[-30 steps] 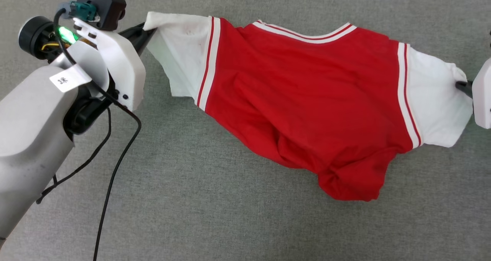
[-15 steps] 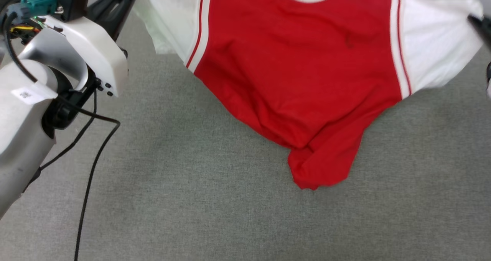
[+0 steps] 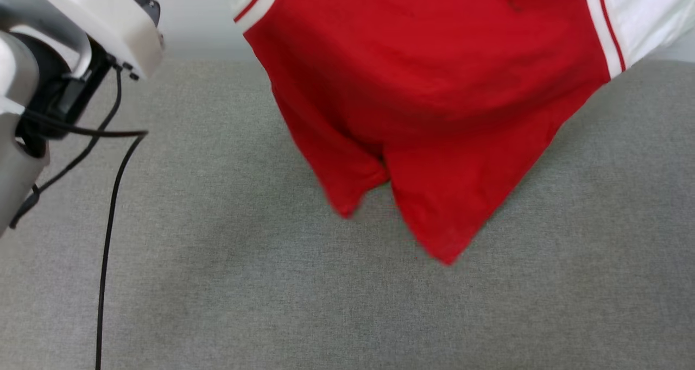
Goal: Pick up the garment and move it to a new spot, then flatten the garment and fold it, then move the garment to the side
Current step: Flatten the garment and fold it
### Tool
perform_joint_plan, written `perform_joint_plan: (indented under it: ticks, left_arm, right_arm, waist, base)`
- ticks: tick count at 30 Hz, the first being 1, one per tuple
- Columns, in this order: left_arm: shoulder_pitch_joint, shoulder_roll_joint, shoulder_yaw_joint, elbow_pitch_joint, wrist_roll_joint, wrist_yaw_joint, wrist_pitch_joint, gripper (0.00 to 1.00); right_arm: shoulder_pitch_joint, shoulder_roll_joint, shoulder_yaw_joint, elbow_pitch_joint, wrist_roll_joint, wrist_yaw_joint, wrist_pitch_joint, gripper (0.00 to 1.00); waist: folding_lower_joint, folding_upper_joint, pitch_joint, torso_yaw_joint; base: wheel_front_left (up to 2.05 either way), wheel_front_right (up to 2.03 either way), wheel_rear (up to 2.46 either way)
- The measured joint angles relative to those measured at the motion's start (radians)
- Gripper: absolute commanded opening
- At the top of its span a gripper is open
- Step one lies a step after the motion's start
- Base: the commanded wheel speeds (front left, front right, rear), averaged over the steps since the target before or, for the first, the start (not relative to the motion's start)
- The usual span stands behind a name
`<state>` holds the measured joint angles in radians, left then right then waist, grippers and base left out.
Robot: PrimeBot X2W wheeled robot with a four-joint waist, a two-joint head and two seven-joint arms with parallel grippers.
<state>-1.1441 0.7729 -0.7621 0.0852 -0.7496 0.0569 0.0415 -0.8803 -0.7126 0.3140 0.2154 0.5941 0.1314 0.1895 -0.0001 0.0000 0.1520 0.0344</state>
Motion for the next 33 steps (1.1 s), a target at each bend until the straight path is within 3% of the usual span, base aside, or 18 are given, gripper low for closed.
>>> perform_joint_plan:
  ticks: [11,21,33]
  left_arm:
    - [-0.148,-0.063,0.021,0.078,-0.005,-0.038,0.02,0.0]
    - [-0.368,-0.144,0.038,0.276,0.019,-0.093,-0.002,0.0]
    - [-0.637,-0.245,0.04,0.554,0.077,-0.145,-0.102,0.0]
  right_arm:
    - [-0.121,0.026,-0.035,-0.014,-0.045,0.0,0.08,0.0]
    - [-0.413,0.061,0.017,0.189,-0.14,0.0,0.096,0.0]
    - [-0.785,0.119,0.077,0.417,-0.227,0.0,-0.006,0.0]
  waist:
    - [0.0,0.0,0.026,-0.011]
    - [0.0001,0.0,0.156,-0.019]
    - [0.0003,0.0,0.323,-0.029]
  base:
    - [0.0,0.0,0.0]
    - [0.0,0.0,0.0]
    - [0.0,0.0,0.0]
